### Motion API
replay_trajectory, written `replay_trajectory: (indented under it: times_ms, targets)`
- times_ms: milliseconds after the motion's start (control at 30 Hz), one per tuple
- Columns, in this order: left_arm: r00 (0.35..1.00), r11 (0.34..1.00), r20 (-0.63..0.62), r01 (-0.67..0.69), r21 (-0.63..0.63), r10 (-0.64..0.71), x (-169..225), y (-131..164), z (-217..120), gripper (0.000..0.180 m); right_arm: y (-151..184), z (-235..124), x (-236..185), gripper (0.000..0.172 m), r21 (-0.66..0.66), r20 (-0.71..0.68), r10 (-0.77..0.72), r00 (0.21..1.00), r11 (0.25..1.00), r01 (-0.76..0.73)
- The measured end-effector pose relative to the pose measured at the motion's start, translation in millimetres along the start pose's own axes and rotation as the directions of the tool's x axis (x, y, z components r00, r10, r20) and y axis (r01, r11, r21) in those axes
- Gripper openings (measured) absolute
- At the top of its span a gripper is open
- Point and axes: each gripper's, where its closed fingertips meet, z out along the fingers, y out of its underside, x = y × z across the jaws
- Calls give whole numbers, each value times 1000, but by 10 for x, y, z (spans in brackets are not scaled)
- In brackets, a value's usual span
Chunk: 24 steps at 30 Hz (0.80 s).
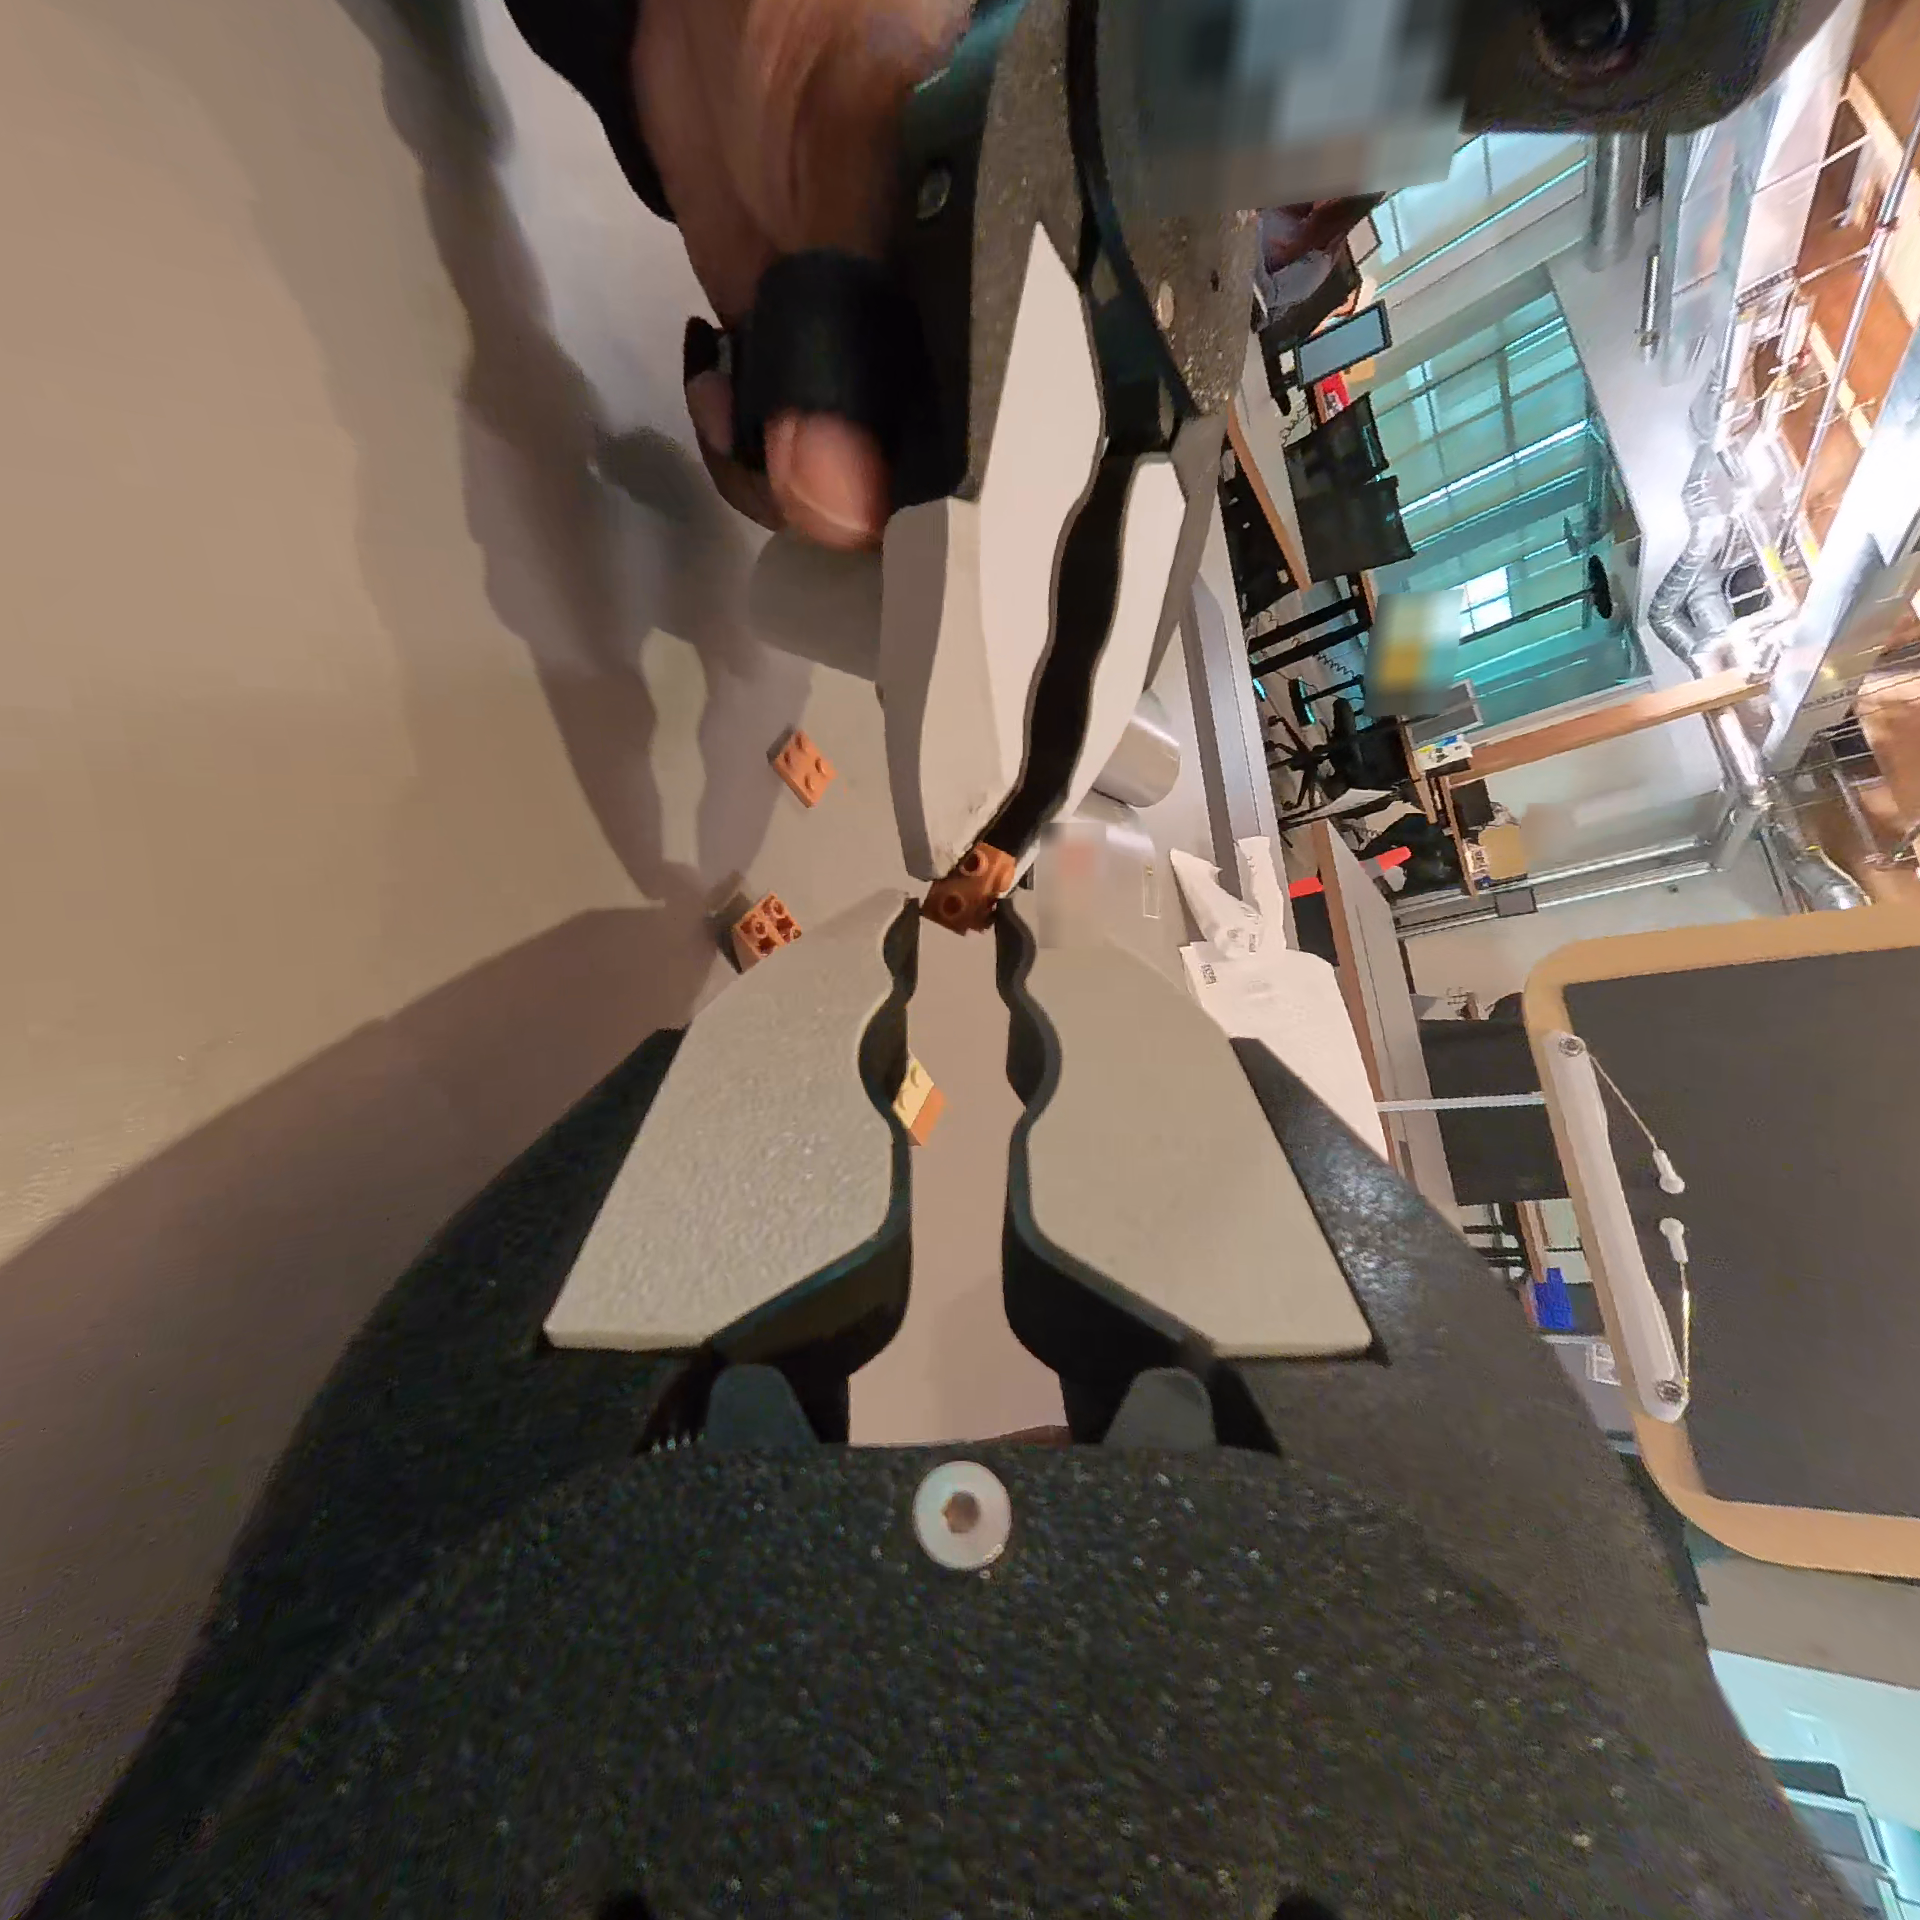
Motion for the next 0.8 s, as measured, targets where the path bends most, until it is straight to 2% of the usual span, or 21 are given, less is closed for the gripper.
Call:
replay_trajectory:
  times_ms: [133, 233, 300, 467, 600, 733, 800]
  targets:
    - [1000, 1000, -23, -5, -15, 5, 29, 35, 10, 10, -1, -11, -29, 13, 17, -1, -59, 998, 998, 59]
    - [997, 993, -43, -63, -103, 59, 50, 174, 19, 33, 21, -31, -84, 13, 43, 15, -148, 989, 988, 147]
    - [993, 981, -35, -119, -152, 115, 27, 270, 36, 38, 32, -36, -148, 13, 75, 33, -205, 978, 976, 202]
    - [991, 977, -79, -122, -172, 110, 103, 326, 89, 25, 92, -17, -188, 13, 79, 6, -339, 941, 938, 337]
    - [996, 984, -47, -88, -158, 82, 55, 289, 86, 21, 133, 0, -214, 13, 51, -9, -432, 902, 900, 432]
    - [996, 981, -46, -79, -174, 72, 64, 315, 103, 24, 135, 11, -244, 14, 51, -7, -471, 882, 881, 471]
    - [994, 978, -46, -106, -181, 100, 83, 328, 118, 16, 130, 11, -251, 14, 57, -5, -477, 879, 878, 476]
